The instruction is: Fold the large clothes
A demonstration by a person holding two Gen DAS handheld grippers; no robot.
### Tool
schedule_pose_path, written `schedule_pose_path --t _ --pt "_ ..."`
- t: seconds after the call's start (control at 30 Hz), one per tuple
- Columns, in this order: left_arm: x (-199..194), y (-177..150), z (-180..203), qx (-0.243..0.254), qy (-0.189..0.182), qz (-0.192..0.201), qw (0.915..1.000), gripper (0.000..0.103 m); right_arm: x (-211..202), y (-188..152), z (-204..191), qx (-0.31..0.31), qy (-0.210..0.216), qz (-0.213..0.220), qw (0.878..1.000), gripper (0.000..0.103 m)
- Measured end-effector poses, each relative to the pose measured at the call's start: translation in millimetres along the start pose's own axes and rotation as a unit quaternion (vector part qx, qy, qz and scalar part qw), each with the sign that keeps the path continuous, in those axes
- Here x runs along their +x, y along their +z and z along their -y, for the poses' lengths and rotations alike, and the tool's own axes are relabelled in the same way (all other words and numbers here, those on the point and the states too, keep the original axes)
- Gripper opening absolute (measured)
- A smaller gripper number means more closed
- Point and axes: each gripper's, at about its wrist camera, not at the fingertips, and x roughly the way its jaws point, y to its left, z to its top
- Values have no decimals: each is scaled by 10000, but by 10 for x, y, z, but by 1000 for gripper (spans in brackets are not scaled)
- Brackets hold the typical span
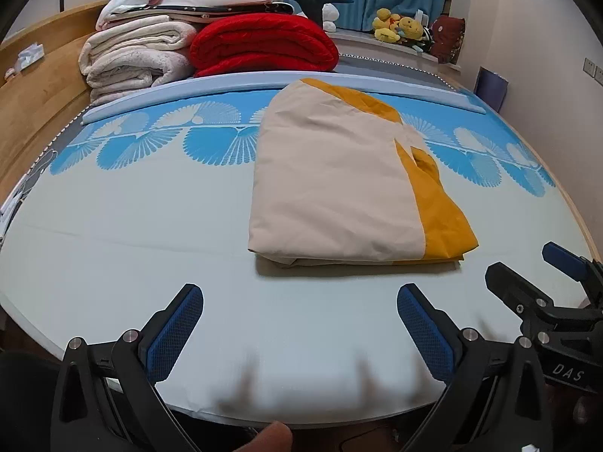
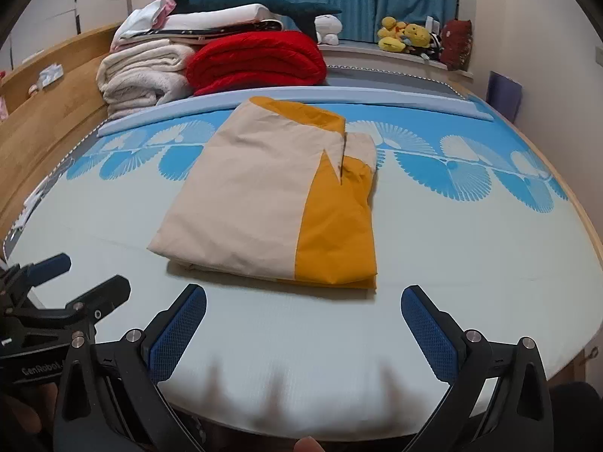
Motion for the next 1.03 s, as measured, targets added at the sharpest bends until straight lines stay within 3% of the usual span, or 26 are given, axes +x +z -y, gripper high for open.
schedule_pose_path --t 1.03 --pt "10 -8 -11 -39 -51 -24 10000 102 2 -11 -48 -64 25 10 10000 103"
